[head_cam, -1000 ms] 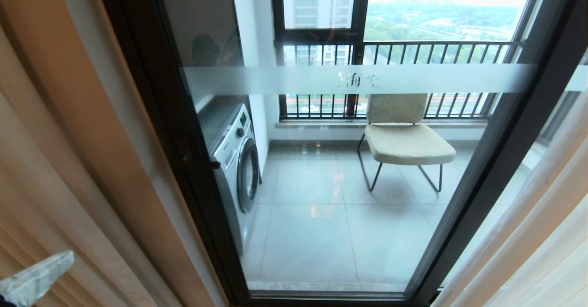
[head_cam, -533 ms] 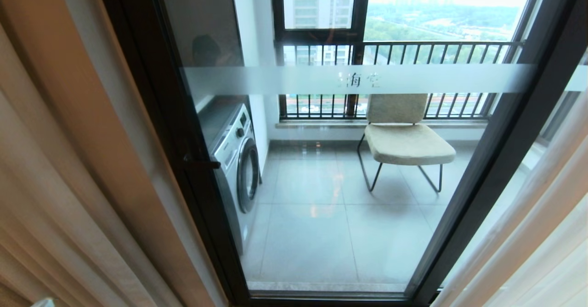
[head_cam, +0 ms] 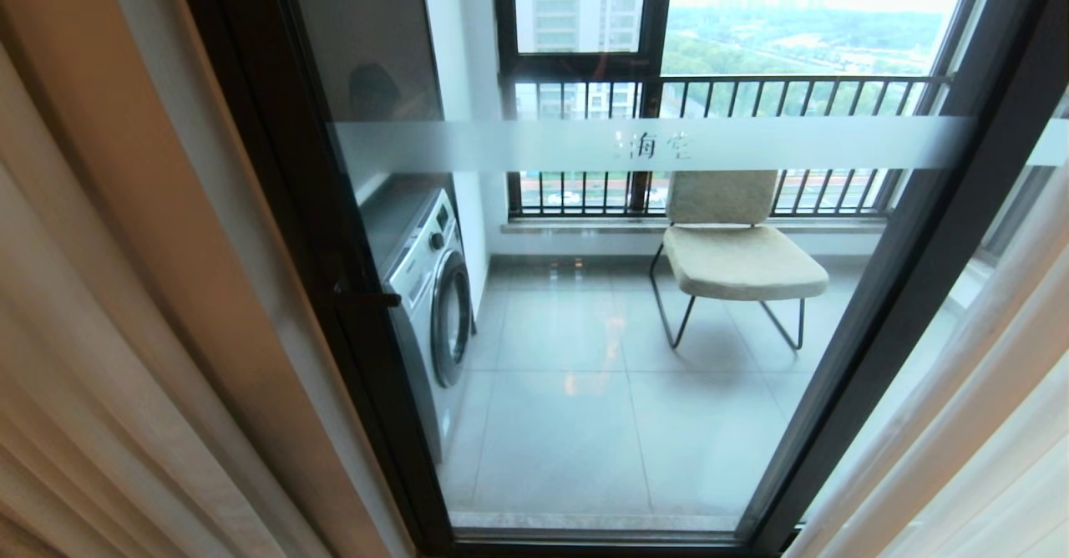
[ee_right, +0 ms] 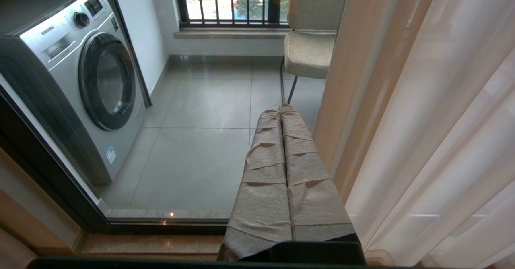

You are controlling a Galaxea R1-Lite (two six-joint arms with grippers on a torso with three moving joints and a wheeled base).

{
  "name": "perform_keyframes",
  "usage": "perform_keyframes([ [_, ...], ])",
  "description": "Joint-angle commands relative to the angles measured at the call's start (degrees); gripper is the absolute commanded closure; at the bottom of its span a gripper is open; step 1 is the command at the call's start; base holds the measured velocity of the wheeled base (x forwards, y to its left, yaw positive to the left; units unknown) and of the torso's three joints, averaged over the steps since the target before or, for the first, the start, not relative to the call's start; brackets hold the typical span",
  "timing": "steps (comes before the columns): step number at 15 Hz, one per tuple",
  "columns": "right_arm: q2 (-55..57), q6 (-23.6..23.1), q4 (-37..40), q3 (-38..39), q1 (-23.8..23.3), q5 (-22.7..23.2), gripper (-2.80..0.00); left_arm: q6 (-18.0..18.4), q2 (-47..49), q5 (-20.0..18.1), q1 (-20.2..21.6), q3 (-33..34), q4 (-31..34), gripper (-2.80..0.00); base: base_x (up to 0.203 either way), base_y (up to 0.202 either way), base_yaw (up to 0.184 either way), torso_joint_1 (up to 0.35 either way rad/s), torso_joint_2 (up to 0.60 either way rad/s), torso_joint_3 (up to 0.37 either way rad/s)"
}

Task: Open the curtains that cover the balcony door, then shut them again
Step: Pull the inner curtains open on both sides

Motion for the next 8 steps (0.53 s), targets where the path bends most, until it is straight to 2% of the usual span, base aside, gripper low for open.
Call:
perform_keyframes([
  [1,0.07,-0.05,-0.02,0.00,-0.04,-0.01,0.00,-0.09,-4.73,0.07,0.38,0.00,0.04,0.00,0.000,0.000,0.000,0.000,0.00,0.000],
  [3,0.07,-0.05,-0.03,0.00,-0.03,-0.01,0.00,-0.14,-7.82,-0.01,0.58,0.00,0.28,0.00,0.000,0.000,0.000,0.000,0.00,0.000],
  [8,0.07,-0.05,-0.02,0.00,0.04,-0.01,0.00,-0.14,-7.85,-0.02,0.59,0.00,0.30,0.00,0.000,0.000,0.000,0.000,0.00,0.000],
])
